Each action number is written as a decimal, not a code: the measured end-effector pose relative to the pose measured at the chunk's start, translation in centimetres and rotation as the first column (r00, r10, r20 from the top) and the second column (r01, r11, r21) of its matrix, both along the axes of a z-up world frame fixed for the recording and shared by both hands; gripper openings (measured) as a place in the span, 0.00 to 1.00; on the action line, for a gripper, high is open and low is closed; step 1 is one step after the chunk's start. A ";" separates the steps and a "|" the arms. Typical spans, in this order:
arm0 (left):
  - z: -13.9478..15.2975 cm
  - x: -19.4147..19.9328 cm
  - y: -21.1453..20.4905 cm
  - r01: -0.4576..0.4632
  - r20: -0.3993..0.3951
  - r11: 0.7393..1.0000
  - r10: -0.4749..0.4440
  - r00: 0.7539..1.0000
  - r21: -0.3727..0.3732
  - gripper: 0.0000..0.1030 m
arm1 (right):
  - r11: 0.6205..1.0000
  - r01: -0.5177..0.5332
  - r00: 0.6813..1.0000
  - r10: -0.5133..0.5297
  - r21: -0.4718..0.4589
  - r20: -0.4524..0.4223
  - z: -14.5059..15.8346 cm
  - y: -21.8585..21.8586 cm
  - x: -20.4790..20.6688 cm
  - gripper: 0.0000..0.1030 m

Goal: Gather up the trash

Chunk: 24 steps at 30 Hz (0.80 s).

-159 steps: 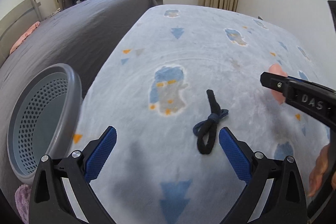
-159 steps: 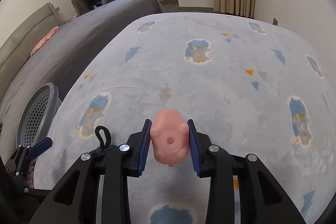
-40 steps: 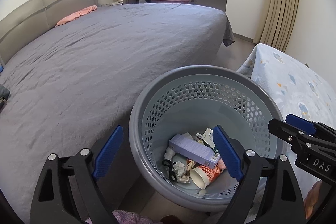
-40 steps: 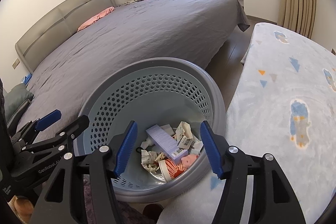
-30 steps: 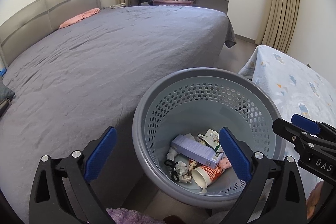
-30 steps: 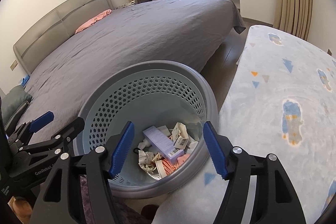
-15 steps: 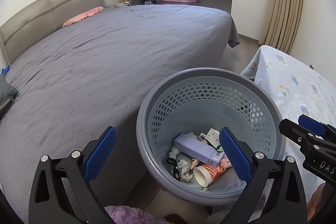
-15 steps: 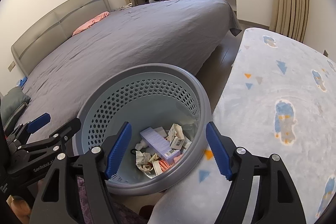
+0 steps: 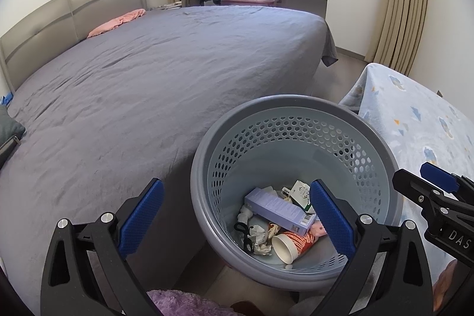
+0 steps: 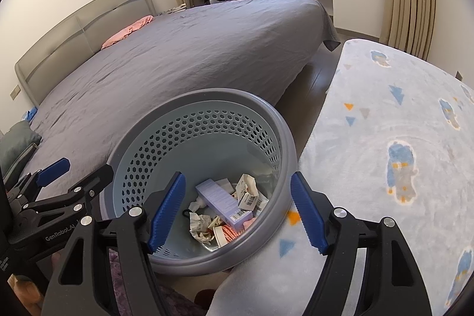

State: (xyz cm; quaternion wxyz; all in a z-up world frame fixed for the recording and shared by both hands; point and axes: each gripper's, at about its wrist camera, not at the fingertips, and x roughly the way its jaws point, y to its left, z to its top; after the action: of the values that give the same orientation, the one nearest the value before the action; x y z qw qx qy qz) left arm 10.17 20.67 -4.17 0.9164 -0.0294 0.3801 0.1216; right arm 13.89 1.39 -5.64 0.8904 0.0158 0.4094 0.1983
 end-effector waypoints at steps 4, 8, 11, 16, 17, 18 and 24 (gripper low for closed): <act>0.0 0.0 0.0 -0.002 -0.001 1.000 0.002 1.000 -0.004 0.94 | 1.000 -0.001 1.000 0.001 0.003 -0.002 0.0 0.0 0.0 0.68; -0.1 0.1 0.0 -0.005 -0.003 1.000 0.005 1.000 -0.011 0.94 | 1.000 -0.002 1.000 0.002 0.002 -0.002 -0.1 0.0 0.1 0.68; -0.1 0.1 0.0 -0.004 -0.004 1.000 0.004 1.000 -0.010 0.94 | 1.000 -0.002 1.000 0.002 0.003 -0.003 0.0 0.0 0.1 0.68; -0.1 0.1 0.0 -0.004 -0.006 1.000 0.004 1.000 -0.012 0.94 | 1.000 -0.006 1.000 0.006 0.003 -0.003 -0.1 0.2 0.1 0.68; -0.1 0.0 0.0 -0.004 -0.006 1.000 0.004 1.000 -0.012 0.94 | 1.000 -0.006 1.000 0.006 0.003 -0.003 -0.1 0.2 0.1 0.68; -0.1 0.0 0.0 -0.004 -0.005 1.000 0.004 1.000 -0.012 0.94 | 1.000 -0.007 1.000 0.007 0.003 -0.003 -0.1 0.3 0.1 0.68; -0.1 0.0 0.0 -0.002 -0.005 1.000 0.002 1.000 -0.010 0.94 | 1.000 -0.007 1.000 0.007 0.003 -0.002 -0.1 0.3 0.0 0.68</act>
State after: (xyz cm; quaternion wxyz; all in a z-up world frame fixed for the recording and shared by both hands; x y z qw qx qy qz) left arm 10.21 20.67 -4.27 0.9151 -0.0339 0.3831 0.1208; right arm 13.91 1.66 -5.76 0.8893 0.0160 0.4101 0.2019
